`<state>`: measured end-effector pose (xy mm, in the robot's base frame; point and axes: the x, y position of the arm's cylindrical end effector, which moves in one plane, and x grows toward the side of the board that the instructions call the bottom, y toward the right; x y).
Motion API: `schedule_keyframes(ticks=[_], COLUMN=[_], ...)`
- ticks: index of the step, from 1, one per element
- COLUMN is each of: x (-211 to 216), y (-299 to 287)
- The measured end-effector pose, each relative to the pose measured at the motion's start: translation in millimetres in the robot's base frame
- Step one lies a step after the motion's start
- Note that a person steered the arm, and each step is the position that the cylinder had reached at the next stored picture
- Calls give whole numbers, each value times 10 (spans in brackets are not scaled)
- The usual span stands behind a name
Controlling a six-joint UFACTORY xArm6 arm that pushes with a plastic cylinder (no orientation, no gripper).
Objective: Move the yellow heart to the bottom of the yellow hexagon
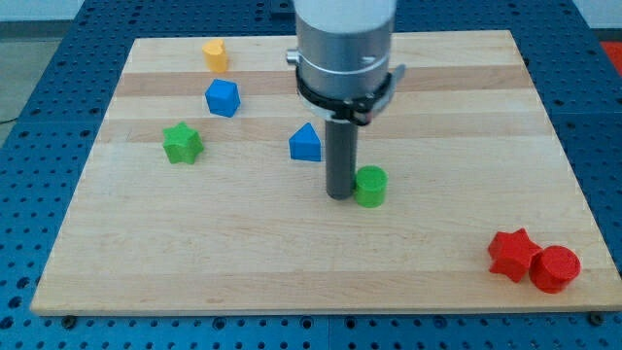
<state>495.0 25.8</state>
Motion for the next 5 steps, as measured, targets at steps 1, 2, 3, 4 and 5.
schedule_keyframes(ticks=[1,2,3,4,5], x=[-15,-219,-410,-259,-76], y=[206,245,504,675,688])
